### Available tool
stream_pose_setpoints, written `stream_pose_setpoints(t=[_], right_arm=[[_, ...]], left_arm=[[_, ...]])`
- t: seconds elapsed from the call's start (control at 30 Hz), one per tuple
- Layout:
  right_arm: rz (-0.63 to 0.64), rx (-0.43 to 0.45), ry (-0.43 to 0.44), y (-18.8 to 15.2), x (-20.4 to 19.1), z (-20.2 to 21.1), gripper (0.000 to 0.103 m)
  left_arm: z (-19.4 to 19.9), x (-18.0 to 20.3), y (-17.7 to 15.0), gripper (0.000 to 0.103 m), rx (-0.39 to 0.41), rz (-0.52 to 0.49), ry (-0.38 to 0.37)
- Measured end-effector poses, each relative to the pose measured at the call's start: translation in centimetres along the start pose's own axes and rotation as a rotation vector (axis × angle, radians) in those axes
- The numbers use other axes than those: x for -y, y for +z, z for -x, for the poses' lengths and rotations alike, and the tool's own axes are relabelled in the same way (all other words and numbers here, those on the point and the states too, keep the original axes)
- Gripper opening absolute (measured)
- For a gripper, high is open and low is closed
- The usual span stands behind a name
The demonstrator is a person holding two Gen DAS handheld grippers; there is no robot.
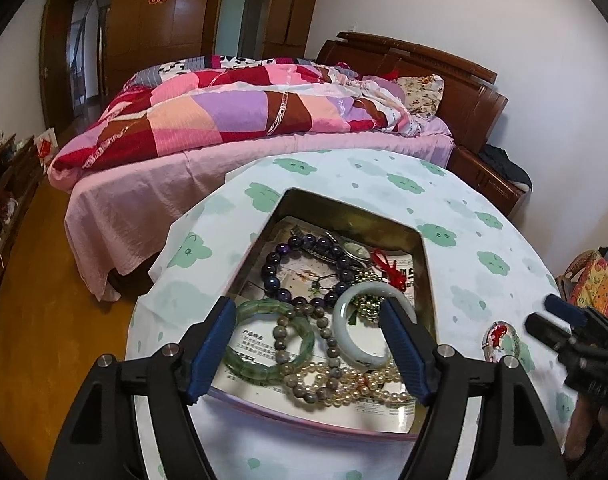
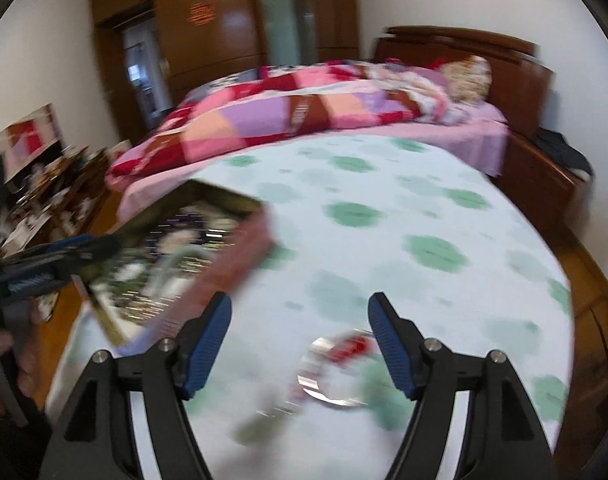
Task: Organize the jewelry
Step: 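Grasp the red-tasseled keychain with the left gripper while the right gripper moves to the silver bangle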
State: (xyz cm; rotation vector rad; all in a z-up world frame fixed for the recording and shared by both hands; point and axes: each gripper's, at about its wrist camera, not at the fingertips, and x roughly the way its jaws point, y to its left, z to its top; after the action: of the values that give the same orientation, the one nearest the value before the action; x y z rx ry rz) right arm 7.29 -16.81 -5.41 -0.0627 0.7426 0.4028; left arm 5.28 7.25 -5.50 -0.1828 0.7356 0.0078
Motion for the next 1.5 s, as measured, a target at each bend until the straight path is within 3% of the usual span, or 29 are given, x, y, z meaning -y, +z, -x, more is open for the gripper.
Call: stream_pose_setpoints(t=[0.17, 0.33, 0.5, 0.57, 0.63, 0.7, 0.8, 1.2, 1.23, 1.3, 1.33, 1.5], right_arm=[[-0.093, -0.043, -0.069, -1.9, 4.2, 0.2, 0.074], [-0.086, -0.076, -0.059, -2.7, 4.1, -0.3, 0.071], [-0.011, -0.13, -0.073, -2.7, 2.6, -1.9, 0.045], [0.015, -0.158, -0.089, -2.9, 2.2, -2.5, 0.04], [0.032, -0.204, -0.104, -3.3, 2.2, -3.6, 0.027], [0.035, -0.188, -0.124, -3.6, 2.6, -3.3, 0.011], [0.003, -0.173, -0.152, -4.0, 3.8, -2.8, 0.006], [-0.088, -0.138, -0.15, -3.9, 6.5, -2.1, 0.007], [-0.101, -0.14, -0.13, -3.9, 6.8, -2.0, 0.011], [-0.112, -0.13, -0.121, -3.8, 7.1, -1.7, 0.05], [-0.117, -0.109, -0.124, -3.9, 7.3, -1.1, 0.057], [-0.12, -0.061, -0.131, -4.0, 8.2, 0.8, 0.062]], left_arm=[[0.4, 1.9, -0.5, 0.074, 0.005, -0.045, -0.01], [1.1, 3.9, -1.0, 0.074, 0.017, -0.1, -0.031], [1.2, 5.6, -1.6, 0.074, 0.01, -0.144, -0.049], [1.3, 6.1, -1.8, 0.074, 0.01, -0.156, -0.06], [1.6, 6.8, -1.9, 0.074, 0.013, -0.176, -0.073], [1.8, 7.4, -2.1, 0.074, 0.017, -0.192, -0.083], [2.1, 8.3, -2.3, 0.074, 0.016, -0.215, -0.1], [1.4, 15.0, -5.3, 0.074, -0.045, -0.447, -0.184], [1.0, 15.5, -5.5, 0.074, -0.061, -0.464, -0.194], [0.5, 16.3, -5.9, 0.074, -0.083, -0.491, -0.2], [0.1, 16.6, -6.1, 0.074, -0.097, -0.503, -0.213], [-1.7, 17.9, -7.0, 0.074, -0.181, -0.54, -0.267]])
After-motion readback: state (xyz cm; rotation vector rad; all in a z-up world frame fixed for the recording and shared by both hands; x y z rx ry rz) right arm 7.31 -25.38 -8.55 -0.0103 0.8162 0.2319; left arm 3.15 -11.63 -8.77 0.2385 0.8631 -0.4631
